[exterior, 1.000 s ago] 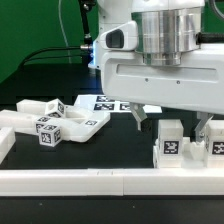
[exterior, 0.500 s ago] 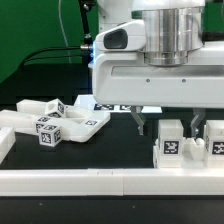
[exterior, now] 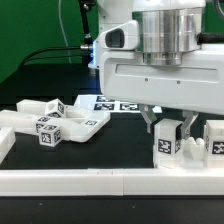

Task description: Assemble chair

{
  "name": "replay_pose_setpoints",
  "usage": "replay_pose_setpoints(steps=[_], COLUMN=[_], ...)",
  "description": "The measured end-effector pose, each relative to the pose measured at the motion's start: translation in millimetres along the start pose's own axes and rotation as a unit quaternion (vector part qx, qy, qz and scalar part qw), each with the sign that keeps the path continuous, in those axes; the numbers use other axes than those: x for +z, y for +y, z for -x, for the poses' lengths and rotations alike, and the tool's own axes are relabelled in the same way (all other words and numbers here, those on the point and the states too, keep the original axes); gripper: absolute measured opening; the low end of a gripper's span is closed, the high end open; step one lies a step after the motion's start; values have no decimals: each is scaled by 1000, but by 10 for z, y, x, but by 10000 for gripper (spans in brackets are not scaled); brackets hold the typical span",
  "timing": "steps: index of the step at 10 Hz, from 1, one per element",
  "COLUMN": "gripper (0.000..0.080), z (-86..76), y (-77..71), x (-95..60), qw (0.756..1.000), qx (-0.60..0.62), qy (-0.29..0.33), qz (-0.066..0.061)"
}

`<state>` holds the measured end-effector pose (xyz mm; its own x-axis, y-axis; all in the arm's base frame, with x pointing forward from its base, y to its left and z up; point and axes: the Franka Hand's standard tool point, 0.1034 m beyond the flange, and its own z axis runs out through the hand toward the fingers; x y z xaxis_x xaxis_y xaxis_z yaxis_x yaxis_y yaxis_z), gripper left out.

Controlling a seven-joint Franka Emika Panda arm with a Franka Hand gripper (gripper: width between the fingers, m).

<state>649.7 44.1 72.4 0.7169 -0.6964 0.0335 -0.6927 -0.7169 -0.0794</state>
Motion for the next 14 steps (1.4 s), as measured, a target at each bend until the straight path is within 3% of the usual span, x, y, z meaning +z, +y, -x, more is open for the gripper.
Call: replay_pose_setpoints(steps=[2, 3, 6, 7, 9, 10, 11, 12, 13, 14], gripper=[282, 282, 282, 284, 300, 300, 509, 509, 625, 642], z=[-14, -19, 4, 11, 9, 26, 55, 36, 55, 116], y=[10, 17, -30, -40, -39, -33, -34, -44, -64, -104], x=[-4, -6, -6, -7, -8, -6, -7, -23, -27, -15], qw=[987, 968, 861, 842, 848, 872, 896, 925, 958, 975], qx=[158, 249, 507, 538, 529, 489, 443, 379, 284, 220], qy=[-6, -12, -31, -31, -31, -30, -33, -29, -25, -24], qz=[-6, -9, -19, -19, -20, -16, -10, -16, -17, -15])
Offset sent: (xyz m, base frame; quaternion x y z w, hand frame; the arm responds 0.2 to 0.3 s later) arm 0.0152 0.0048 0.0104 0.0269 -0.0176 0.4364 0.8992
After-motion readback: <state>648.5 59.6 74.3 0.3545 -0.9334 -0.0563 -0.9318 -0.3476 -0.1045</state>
